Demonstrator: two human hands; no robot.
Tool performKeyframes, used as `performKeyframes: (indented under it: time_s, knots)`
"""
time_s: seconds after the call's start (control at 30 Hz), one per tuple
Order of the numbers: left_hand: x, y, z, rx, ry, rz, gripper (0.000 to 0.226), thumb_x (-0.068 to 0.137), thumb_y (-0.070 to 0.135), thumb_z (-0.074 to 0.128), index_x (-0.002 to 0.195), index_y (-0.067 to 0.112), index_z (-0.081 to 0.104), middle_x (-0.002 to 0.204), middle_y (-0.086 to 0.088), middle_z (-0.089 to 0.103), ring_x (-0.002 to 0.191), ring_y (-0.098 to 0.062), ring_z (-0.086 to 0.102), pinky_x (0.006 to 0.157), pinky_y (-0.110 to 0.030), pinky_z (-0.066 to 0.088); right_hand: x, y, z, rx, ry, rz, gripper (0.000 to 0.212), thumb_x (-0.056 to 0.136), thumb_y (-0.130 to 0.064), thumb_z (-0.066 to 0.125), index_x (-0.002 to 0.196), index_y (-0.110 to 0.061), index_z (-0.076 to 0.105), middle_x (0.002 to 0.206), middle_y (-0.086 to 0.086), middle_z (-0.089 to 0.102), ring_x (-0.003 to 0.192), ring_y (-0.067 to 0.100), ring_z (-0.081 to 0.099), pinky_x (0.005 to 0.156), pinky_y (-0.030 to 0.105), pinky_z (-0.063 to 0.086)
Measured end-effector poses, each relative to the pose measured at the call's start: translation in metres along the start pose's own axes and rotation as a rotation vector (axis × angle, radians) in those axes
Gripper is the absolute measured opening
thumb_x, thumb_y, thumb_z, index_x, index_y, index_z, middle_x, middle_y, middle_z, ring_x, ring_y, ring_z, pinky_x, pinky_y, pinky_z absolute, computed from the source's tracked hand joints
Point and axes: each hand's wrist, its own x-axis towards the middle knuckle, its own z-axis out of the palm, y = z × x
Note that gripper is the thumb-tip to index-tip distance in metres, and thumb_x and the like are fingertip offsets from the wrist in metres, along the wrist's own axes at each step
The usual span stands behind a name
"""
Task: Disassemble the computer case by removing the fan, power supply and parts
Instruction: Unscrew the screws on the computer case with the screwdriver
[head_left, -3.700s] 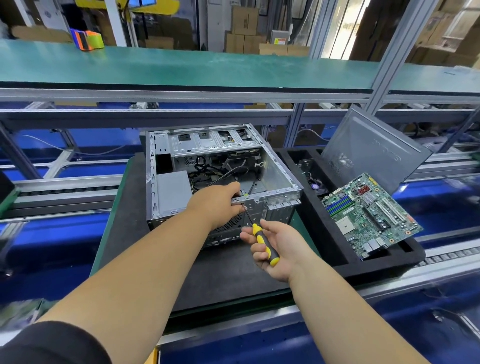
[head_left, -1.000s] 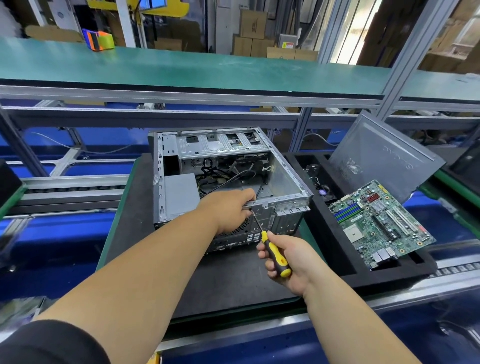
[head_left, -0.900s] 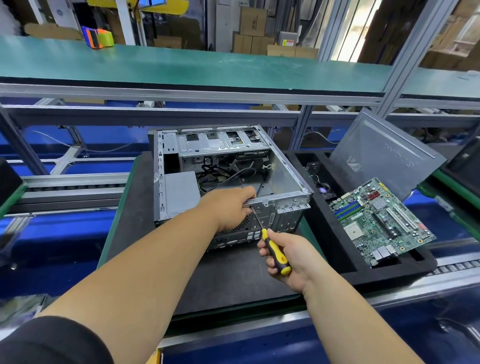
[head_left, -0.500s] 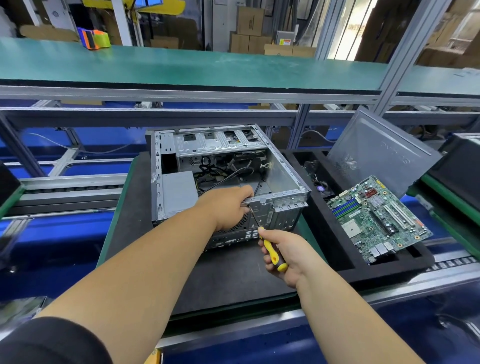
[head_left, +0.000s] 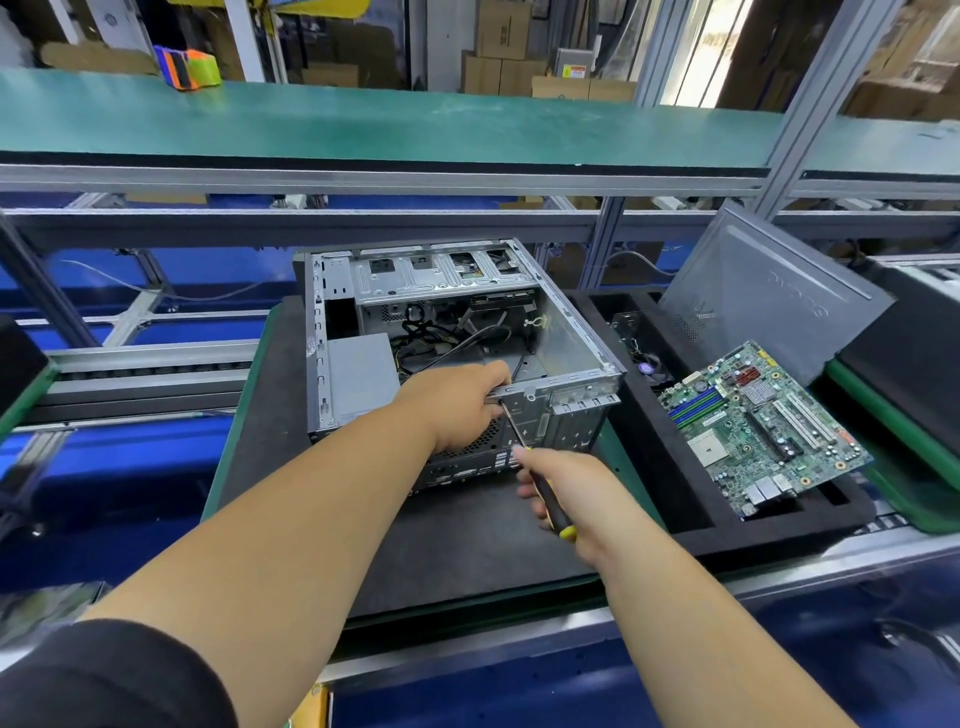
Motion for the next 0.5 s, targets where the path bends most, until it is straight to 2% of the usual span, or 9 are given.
performKeyframes:
  time_s: [0.1, 0.2, 0.3, 0.37, 0.43, 0.5]
  knots:
    - [0.0, 0.0, 0.0, -0.003, -0.002, -0.005, 0.016, 0.095, 0.041, 0.049, 0.103, 0.036, 0.036, 0.095, 0.012, 0.051, 0.081, -0.017, 0.048, 0.057, -0.03, 0.03, 0.001, 0.0, -0.01, 0.399, -0.212, 0.187, 0.033, 0.096, -0.027, 0.056, 0.08, 0.0, 0.064, 0.077, 0.017, 0.068, 0.044, 0.01, 0.047, 0.042, 0.019, 0.041]
    - [0.001, -0.002, 0.0, -0.014, -0.002, -0.007, 0.017, 0.095, 0.041, 0.05, 0.105, 0.037, 0.037, 0.102, 0.011, 0.057, 0.084, -0.017, 0.051, 0.059, -0.03, 0.032, 0.001, 0.003, -0.013, 0.476, -0.228, 0.199, 0.031, 0.099, -0.024, 0.051, 0.082, 0.0, 0.062, 0.078, 0.016, 0.071, 0.042, 0.009, 0.047, 0.04, 0.017, 0.041]
    - [0.001, -0.002, 0.001, -0.02, -0.009, -0.009, 0.017, 0.095, 0.042, 0.05, 0.107, 0.037, 0.038, 0.103, 0.012, 0.058, 0.085, -0.016, 0.051, 0.06, -0.03, 0.033, -0.001, 0.006, -0.009, 0.409, -0.2, 0.197, 0.032, 0.101, -0.029, 0.052, 0.082, -0.005, 0.062, 0.085, 0.013, 0.075, 0.038, 0.008, 0.044, 0.035, 0.017, 0.037]
    - [0.001, -0.001, 0.001, -0.023, -0.013, -0.012, 0.016, 0.095, 0.041, 0.05, 0.105, 0.037, 0.038, 0.103, 0.012, 0.059, 0.085, -0.016, 0.052, 0.061, -0.03, 0.035, -0.002, 0.006, -0.005, 0.295, -0.12, 0.148, 0.031, 0.101, -0.03, 0.052, 0.083, -0.007, 0.06, 0.084, 0.012, 0.076, 0.035, 0.008, 0.039, 0.035, 0.017, 0.032]
    - [0.002, -0.001, 0.001, -0.019, -0.01, -0.016, 0.016, 0.095, 0.041, 0.05, 0.105, 0.037, 0.039, 0.103, 0.012, 0.059, 0.086, -0.017, 0.053, 0.064, -0.031, 0.038, -0.003, 0.005, -0.002, 0.087, -0.007, 0.05, 0.029, 0.101, -0.031, 0.052, 0.082, -0.009, 0.058, 0.077, 0.006, 0.076, 0.034, 0.01, 0.038, 0.037, 0.018, 0.032]
    - [0.002, -0.001, 0.001, -0.015, -0.005, -0.016, 0.016, 0.095, 0.041, 0.051, 0.104, 0.037, 0.039, 0.102, 0.012, 0.059, 0.085, -0.017, 0.053, 0.065, -0.032, 0.04, -0.007, 0.005, -0.001, -0.23, 0.123, -0.117, 0.029, 0.099, -0.035, 0.052, 0.082, -0.012, 0.058, 0.075, 0.0, 0.074, 0.039, 0.013, 0.05, 0.044, 0.023, 0.042]
